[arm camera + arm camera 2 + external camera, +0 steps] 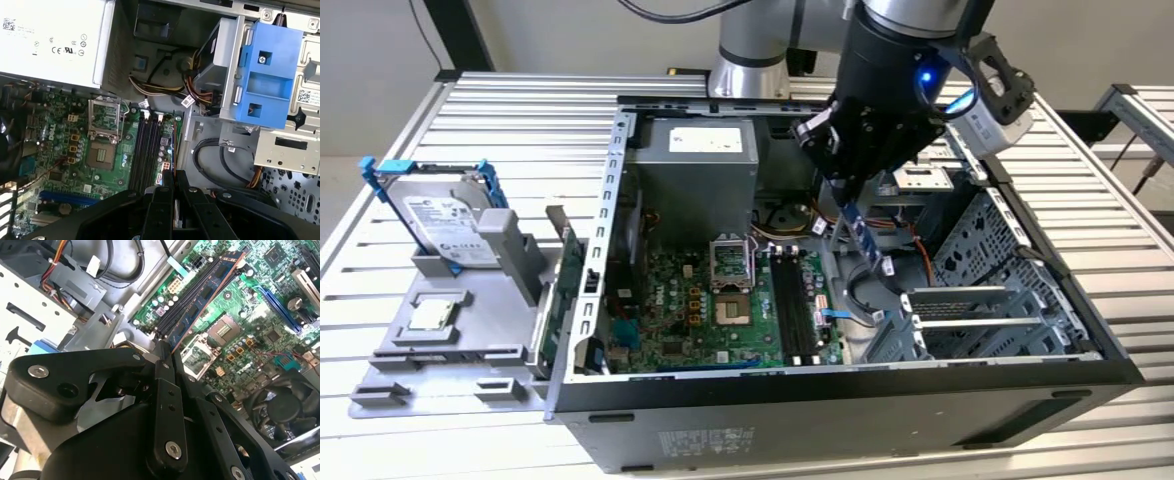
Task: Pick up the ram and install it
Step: 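Insert the ram into the slot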
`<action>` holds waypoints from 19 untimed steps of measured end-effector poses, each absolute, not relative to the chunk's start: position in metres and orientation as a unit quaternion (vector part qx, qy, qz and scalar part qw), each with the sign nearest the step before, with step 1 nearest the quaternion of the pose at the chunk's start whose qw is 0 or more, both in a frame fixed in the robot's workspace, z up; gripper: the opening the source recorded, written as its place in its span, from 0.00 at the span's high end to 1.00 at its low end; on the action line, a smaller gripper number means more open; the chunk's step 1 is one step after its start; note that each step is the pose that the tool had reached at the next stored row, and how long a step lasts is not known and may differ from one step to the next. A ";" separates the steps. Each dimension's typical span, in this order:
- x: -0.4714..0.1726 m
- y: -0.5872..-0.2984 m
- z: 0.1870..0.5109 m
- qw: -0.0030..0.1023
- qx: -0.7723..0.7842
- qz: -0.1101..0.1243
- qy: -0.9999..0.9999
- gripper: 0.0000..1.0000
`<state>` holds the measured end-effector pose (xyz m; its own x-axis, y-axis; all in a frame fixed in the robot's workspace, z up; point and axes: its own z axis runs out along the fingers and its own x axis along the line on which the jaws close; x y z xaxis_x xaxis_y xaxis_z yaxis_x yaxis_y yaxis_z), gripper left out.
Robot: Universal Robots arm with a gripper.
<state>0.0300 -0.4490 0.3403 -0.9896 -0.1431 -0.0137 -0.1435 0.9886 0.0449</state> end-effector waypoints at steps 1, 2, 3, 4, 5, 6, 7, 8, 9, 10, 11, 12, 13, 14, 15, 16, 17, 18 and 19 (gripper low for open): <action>0.030 -0.449 0.338 0.005 -0.069 0.023 0.997 1.00; 0.030 -0.449 0.337 0.005 -0.063 0.023 0.998 1.00; 0.030 -0.449 0.335 0.006 -0.057 0.023 0.998 1.00; 0.030 -0.449 0.334 0.006 -0.049 0.023 0.999 1.00; 0.030 -0.449 0.333 0.006 -0.043 0.023 0.999 1.00; 0.029 -0.449 0.331 0.006 -0.038 0.022 0.999 1.00; 0.029 -0.449 0.329 0.006 -0.034 0.022 0.999 1.00; 0.029 -0.449 0.327 0.006 -0.031 0.022 0.999 1.00; 0.028 -0.449 0.325 0.006 -0.028 0.022 0.999 1.00; 0.028 -0.449 0.324 0.006 -0.026 0.022 0.999 1.00; 0.028 -0.449 0.322 0.006 -0.024 0.022 0.999 1.00; 0.028 -0.449 0.320 0.006 -0.024 0.022 0.999 1.00; 0.027 -0.449 0.318 0.006 -0.023 0.022 0.999 1.00; 0.025 -0.449 0.316 0.006 -0.023 0.022 0.999 1.00; 0.022 -0.449 0.314 0.006 -0.023 0.022 0.999 1.00; 0.019 -0.449 0.313 0.006 -0.023 0.022 0.999 1.00; 0.017 -0.449 0.311 0.006 -0.022 0.022 0.999 1.00; 0.014 -0.449 0.309 0.006 -0.022 0.021 1.000 1.00; 0.011 -0.449 0.307 0.006 -0.021 0.021 1.000 1.00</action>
